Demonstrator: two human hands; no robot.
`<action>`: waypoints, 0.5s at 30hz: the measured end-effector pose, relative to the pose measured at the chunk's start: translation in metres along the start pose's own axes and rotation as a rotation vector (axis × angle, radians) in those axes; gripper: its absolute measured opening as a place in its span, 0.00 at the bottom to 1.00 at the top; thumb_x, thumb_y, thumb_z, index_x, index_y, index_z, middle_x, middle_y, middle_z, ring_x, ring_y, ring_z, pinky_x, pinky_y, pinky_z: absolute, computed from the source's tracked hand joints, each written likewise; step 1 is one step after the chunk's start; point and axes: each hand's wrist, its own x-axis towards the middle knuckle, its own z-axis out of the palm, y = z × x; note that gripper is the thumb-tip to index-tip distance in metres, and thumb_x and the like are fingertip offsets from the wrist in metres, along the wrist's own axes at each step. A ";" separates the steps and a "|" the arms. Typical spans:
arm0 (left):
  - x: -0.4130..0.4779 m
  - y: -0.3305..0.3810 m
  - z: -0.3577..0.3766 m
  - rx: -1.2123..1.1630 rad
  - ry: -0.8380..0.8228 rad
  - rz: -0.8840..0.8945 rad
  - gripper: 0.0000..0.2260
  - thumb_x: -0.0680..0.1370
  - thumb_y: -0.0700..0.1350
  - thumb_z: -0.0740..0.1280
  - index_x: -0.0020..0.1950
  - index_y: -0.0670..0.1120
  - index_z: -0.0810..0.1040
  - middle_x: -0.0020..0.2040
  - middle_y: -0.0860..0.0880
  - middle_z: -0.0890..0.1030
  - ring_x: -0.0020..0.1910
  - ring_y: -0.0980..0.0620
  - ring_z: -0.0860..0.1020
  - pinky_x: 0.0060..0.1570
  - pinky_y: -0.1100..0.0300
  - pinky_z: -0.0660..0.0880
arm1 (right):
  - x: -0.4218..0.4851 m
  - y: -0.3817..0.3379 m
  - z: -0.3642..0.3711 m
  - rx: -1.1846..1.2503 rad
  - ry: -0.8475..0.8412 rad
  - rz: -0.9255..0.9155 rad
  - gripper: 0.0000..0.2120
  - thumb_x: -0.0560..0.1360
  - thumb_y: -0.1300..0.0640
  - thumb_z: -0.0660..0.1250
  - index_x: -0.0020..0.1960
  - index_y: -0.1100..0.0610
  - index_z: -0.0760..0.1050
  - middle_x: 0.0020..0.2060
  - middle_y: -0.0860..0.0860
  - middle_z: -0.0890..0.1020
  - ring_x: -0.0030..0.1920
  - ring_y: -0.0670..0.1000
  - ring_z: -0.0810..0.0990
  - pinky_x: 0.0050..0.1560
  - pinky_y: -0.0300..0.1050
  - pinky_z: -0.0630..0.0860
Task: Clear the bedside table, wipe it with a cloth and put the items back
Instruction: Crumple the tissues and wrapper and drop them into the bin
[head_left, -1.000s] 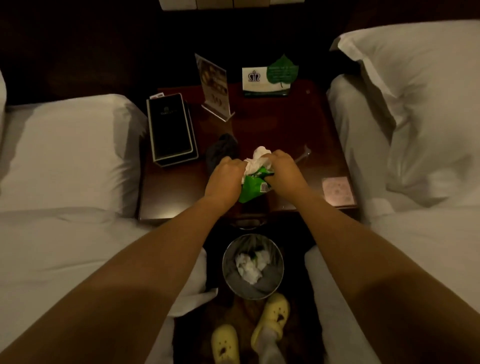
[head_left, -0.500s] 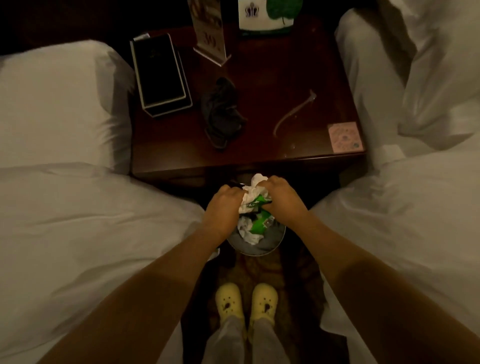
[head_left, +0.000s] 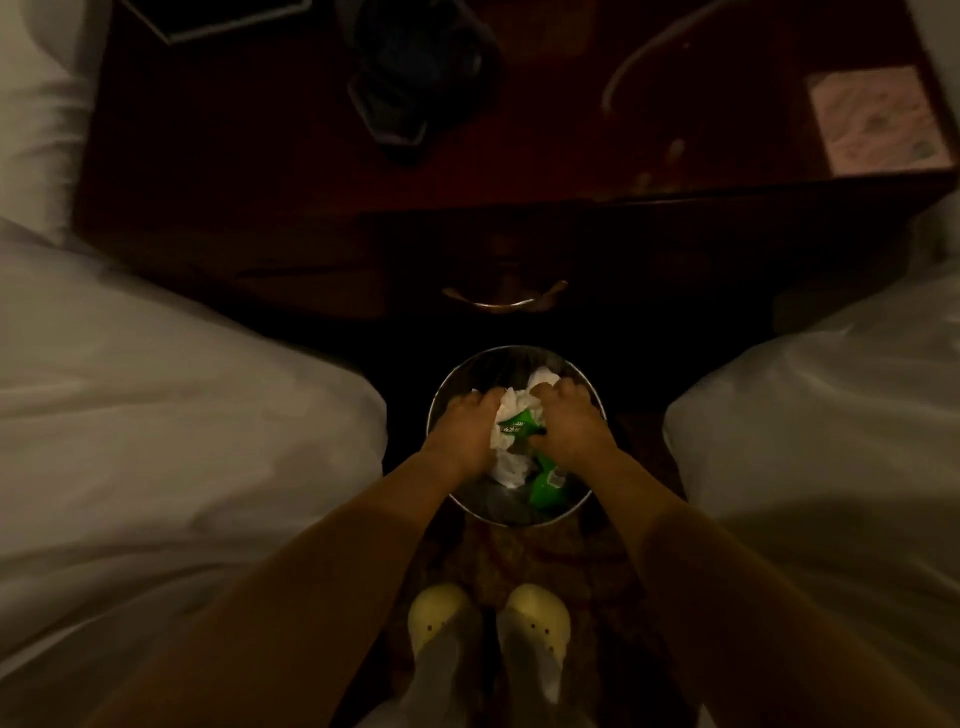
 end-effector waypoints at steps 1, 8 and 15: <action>0.005 -0.004 0.005 0.006 -0.017 0.003 0.34 0.73 0.45 0.70 0.75 0.47 0.56 0.72 0.41 0.67 0.70 0.41 0.64 0.69 0.48 0.65 | 0.008 0.003 0.007 -0.031 -0.007 -0.004 0.34 0.71 0.52 0.69 0.72 0.56 0.58 0.68 0.59 0.63 0.68 0.60 0.61 0.66 0.53 0.65; 0.012 -0.012 -0.010 0.105 -0.113 0.047 0.42 0.72 0.52 0.71 0.77 0.50 0.46 0.78 0.44 0.52 0.77 0.42 0.49 0.74 0.45 0.56 | 0.022 0.010 0.012 -0.139 0.037 -0.034 0.40 0.70 0.45 0.69 0.74 0.53 0.53 0.71 0.57 0.61 0.69 0.60 0.60 0.69 0.53 0.62; -0.040 0.026 -0.084 0.097 0.046 0.031 0.27 0.76 0.47 0.64 0.73 0.46 0.60 0.69 0.43 0.68 0.69 0.44 0.62 0.63 0.47 0.70 | -0.031 -0.023 -0.060 -0.117 0.106 -0.114 0.36 0.70 0.40 0.67 0.72 0.52 0.59 0.65 0.56 0.66 0.64 0.59 0.64 0.62 0.53 0.66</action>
